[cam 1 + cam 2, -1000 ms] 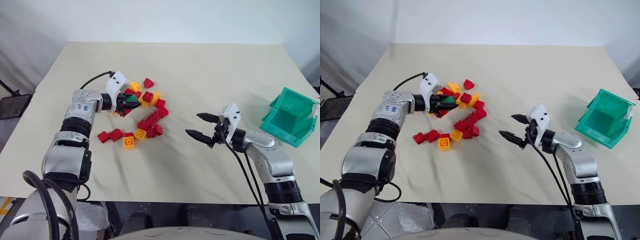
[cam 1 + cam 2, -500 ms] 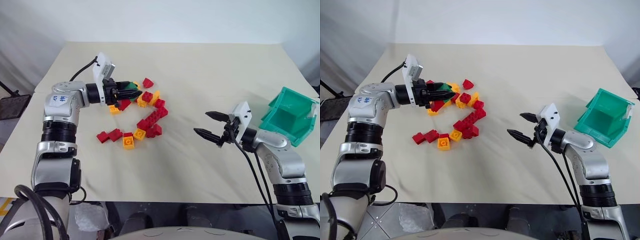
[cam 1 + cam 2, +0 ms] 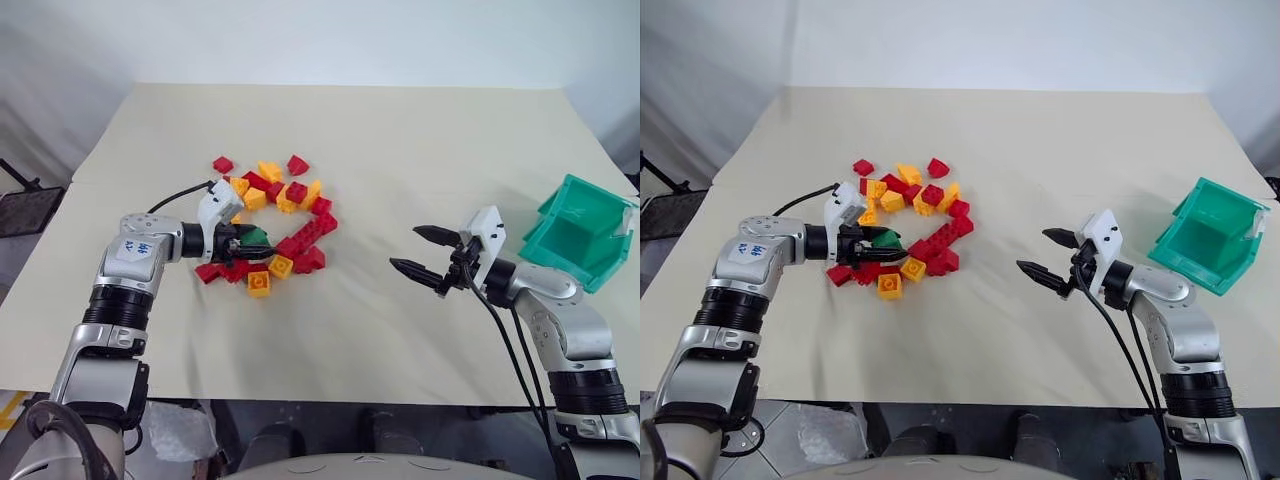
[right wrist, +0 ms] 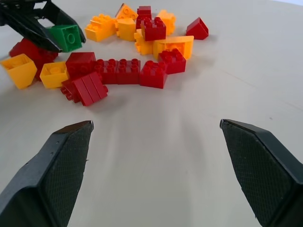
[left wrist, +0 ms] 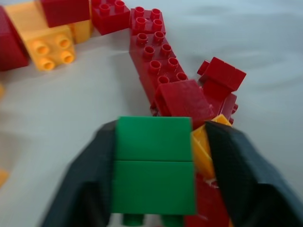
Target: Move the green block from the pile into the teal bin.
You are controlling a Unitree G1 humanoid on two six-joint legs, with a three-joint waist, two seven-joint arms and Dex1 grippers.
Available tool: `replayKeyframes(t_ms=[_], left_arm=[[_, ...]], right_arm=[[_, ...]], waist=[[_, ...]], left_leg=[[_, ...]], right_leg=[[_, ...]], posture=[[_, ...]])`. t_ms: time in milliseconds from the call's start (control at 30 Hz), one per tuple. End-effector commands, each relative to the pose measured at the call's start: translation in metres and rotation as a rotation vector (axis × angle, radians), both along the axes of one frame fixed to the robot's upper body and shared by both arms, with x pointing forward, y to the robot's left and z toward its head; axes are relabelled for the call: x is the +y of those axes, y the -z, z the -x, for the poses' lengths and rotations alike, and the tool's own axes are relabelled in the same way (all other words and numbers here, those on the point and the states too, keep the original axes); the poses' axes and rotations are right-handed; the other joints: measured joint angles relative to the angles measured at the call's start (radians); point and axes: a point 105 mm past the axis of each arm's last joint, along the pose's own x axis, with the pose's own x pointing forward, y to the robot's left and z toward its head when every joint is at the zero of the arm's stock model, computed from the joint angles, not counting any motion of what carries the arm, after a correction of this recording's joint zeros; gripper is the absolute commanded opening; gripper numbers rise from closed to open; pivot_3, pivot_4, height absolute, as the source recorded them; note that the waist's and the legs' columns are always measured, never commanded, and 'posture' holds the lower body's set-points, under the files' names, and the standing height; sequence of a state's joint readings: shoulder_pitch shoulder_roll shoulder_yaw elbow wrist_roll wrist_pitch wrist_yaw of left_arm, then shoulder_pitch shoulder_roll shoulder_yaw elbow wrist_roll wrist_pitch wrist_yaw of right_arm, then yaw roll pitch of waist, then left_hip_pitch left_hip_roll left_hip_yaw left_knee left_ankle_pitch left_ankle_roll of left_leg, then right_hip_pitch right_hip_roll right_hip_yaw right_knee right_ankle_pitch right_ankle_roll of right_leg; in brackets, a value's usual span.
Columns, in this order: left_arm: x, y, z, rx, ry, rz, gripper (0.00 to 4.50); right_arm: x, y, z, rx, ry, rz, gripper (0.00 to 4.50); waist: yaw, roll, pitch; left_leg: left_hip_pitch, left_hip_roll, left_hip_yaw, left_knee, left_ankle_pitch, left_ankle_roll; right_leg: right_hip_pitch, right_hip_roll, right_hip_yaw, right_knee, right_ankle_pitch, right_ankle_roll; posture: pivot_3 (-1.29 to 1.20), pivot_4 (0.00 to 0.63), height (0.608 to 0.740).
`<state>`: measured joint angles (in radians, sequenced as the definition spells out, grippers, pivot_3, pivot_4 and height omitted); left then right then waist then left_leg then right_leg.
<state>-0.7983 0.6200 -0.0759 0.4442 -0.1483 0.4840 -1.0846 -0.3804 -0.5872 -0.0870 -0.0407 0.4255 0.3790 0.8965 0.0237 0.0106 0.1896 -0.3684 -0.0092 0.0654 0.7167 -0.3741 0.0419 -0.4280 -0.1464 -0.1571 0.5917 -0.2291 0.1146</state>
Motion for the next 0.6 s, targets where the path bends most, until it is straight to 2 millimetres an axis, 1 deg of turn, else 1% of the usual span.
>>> replayKeyframes(t_ms=[33, 67, 267, 433, 533, 567, 600], left_arm=[[0.001, 0.002, 0.000, -0.020, -0.001, -0.025, 4.28], [0.002, 0.001, 0.000, -0.022, 0.001, -0.022, 4.46], [0.006, -0.001, -0.006, -0.025, -0.010, -0.037, 4.46], [0.006, -0.001, -0.012, -0.014, -0.015, -0.053, 4.46], [0.008, -0.005, -0.016, -0.018, -0.018, -0.063, 3.89], [0.009, -0.006, -0.016, -0.015, -0.017, -0.065, 3.51], [0.009, -0.006, -0.017, -0.015, -0.012, -0.073, 3.31]], right_arm=[[0.001, -0.016, 0.002, -0.057, -0.008, -0.010, 4.50], [0.001, -0.016, 0.002, -0.057, -0.008, -0.010, 4.50], [0.002, -0.017, -0.001, -0.059, -0.008, -0.010, 4.50], [0.004, -0.017, -0.002, -0.062, -0.011, -0.012, 4.50], [0.005, -0.017, -0.002, -0.063, -0.009, -0.013, 4.50], [0.005, -0.017, -0.002, -0.063, -0.009, -0.013, 4.50], [0.005, -0.017, -0.002, -0.064, -0.008, -0.013, 4.50]], waist=[[-0.001, 0.000, 0.000], [-0.001, 0.000, 0.000], [-0.001, 0.000, 0.000], [-0.002, 0.000, 0.000], [-0.001, 0.000, 0.000], [-0.001, 0.000, 0.000], [-0.002, 0.000, 0.000]], left_leg=[[0.000, 0.000, 0.000, 0.000, 0.000, 0.000], [0.000, 0.000, 0.000, 0.000, 0.000, 0.000], [0.000, 0.000, 0.001, 0.000, 0.000, 0.000], [0.000, 0.000, 0.001, 0.000, 0.000, 0.000], [0.000, 0.000, 0.002, 0.000, 0.000, 0.000], [-0.001, 0.000, 0.002, 0.000, 0.000, 0.000], [-0.001, 0.000, 0.002, 0.000, 0.000, 0.000]], right_leg=[[0.000, 0.000, 0.000, 0.000, 0.000, 0.000], [0.000, 0.000, 0.000, 0.000, 0.000, 0.000], [0.000, 0.000, 0.000, 0.000, 0.000, 0.000], [0.000, 0.000, 0.000, 0.000, 0.000, 0.000], [0.000, 0.000, -0.001, 0.000, 0.000, 0.000], [0.000, 0.000, -0.001, 0.000, 0.000, 0.000], [0.000, 0.000, -0.001, 0.000, 0.000, 0.000]], posture=[[0.00, 0.150, 0.740], [0.00, 0.150, 0.740], [0.00, 0.150, 0.740], [0.00, 0.150, 0.740], [0.00, 0.150, 0.740], [0.00, 0.150, 0.740], [0.00, 0.150, 0.740]])
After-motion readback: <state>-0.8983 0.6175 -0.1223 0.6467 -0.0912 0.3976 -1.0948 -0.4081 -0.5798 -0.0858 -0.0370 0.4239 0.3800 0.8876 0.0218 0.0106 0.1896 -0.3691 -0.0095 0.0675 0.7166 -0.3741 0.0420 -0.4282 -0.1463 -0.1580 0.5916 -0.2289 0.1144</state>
